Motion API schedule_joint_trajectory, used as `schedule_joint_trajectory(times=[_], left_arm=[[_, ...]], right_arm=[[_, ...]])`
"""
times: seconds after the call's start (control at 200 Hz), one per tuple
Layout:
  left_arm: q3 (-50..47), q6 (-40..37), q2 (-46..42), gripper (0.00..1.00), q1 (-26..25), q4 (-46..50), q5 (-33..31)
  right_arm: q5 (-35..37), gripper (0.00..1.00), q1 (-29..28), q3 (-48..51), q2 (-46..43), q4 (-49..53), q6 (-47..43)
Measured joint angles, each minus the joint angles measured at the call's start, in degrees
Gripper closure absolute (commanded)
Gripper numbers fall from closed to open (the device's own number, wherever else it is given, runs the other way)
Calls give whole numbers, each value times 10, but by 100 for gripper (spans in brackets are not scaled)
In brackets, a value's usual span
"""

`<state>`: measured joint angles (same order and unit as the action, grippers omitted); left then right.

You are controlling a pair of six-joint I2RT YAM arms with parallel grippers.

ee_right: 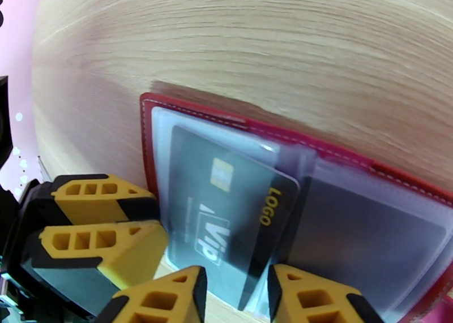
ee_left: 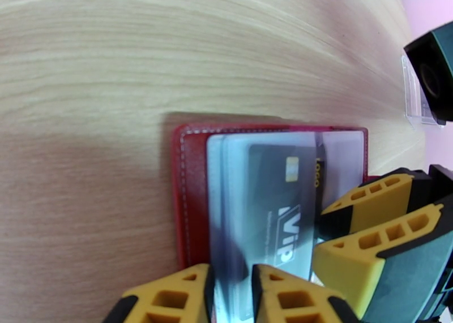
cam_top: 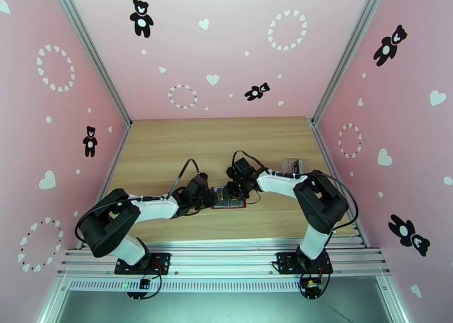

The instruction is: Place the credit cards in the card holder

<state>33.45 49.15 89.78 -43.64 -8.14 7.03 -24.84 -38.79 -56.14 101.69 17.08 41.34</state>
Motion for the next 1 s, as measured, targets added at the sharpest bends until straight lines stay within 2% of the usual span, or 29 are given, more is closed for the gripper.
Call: schedule_joint_trajectory(times=[0.636,1.001], left_arm=[[0,0,-1,74,0,0,0],[0,0,-1,75,0,0,0]], right_arm=[[7,62,-2,-44,31,25,-23],[50,63,-28,-90,55,70,-65]])
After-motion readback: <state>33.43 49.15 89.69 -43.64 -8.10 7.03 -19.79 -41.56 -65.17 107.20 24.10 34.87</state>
